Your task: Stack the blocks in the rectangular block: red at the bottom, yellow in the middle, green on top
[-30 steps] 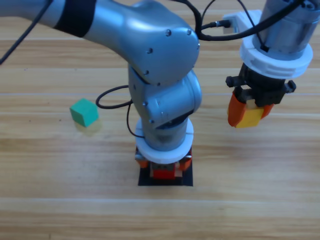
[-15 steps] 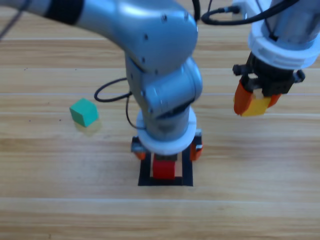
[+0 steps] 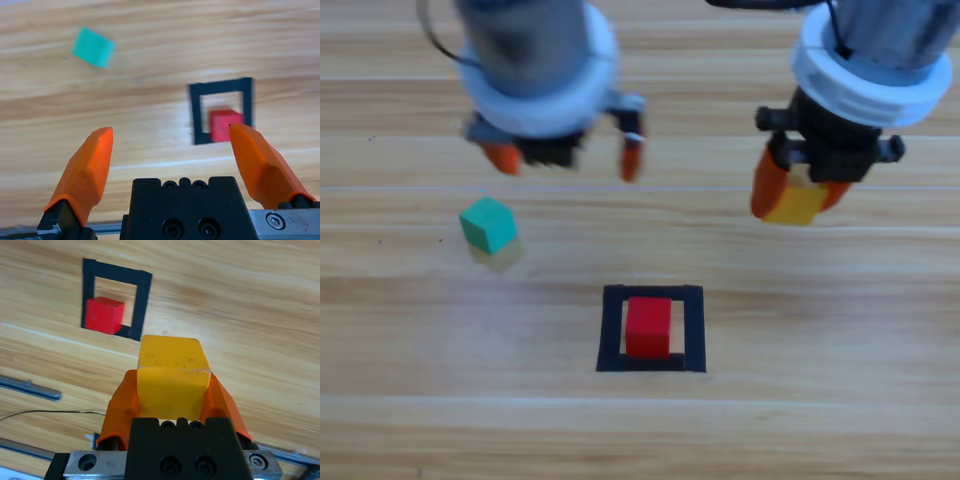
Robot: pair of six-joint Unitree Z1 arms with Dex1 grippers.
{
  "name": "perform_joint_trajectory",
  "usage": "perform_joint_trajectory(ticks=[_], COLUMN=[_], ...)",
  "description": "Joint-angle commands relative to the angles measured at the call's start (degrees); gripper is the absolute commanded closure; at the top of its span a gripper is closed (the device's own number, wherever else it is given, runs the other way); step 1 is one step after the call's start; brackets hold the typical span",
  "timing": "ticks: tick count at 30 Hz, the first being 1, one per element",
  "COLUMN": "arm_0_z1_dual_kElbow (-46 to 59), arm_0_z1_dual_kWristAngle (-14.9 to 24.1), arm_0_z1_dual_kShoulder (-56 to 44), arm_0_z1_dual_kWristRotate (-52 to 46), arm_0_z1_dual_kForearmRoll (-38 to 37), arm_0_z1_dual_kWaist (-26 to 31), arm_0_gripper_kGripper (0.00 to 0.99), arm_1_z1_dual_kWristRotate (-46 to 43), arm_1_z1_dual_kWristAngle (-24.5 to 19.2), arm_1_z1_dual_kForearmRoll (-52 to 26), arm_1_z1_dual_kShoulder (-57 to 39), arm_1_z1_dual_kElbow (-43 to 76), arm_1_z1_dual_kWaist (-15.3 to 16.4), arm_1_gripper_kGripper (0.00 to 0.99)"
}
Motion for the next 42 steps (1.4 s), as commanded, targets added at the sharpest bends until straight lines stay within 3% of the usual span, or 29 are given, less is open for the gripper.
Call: perform_joint_trajectory(ticks=[1, 6, 18, 29, 42], arm_0_z1_dual_kElbow=[3.9, 3.4, -0.5, 0.7, 3.1], arm_0_z1_dual_kWristAngle=[-3.5, -8.2, -14.5, -11.8, -12.4], arm_0_z1_dual_kShoulder=[-0.1, 8.2, 11.0, 11.3, 11.2], arm_0_z1_dual_kWristRotate=[11.3, 10.1, -9.6, -21.4, -26.1], arm_0_z1_dual_kForearmRoll=[-0.1, -1.4, -2.4, -2.8, -4.0], arm_0_z1_dual_kWaist=[18.9, 25.3, 25.6, 26.0, 26.0], arm_0_gripper_kGripper=[0.000, 0.000, 0.000, 0.000, 0.000], arm_1_z1_dual_kWristRotate=[5.0, 10.4, 14.9, 17.4, 20.0], arm_1_z1_dual_kWristAngle=[1.4, 1.5, 2.3, 2.2, 1.2], arm_1_z1_dual_kForearmRoll=[3.5, 12.1, 15.0, 15.3, 15.4], arm_1_z1_dual_kShoulder=[10.8, 23.0, 32.3, 33.3, 30.5], arm_1_z1_dual_kElbow=[-8.2, -23.8, -36.2, -37.1, -33.0], arm_1_z1_dual_kWaist=[5.3, 7.0, 8.2, 9.2, 11.2], arm_1_gripper_kGripper=[0.990, 0.990, 0.990, 0.990, 0.990])
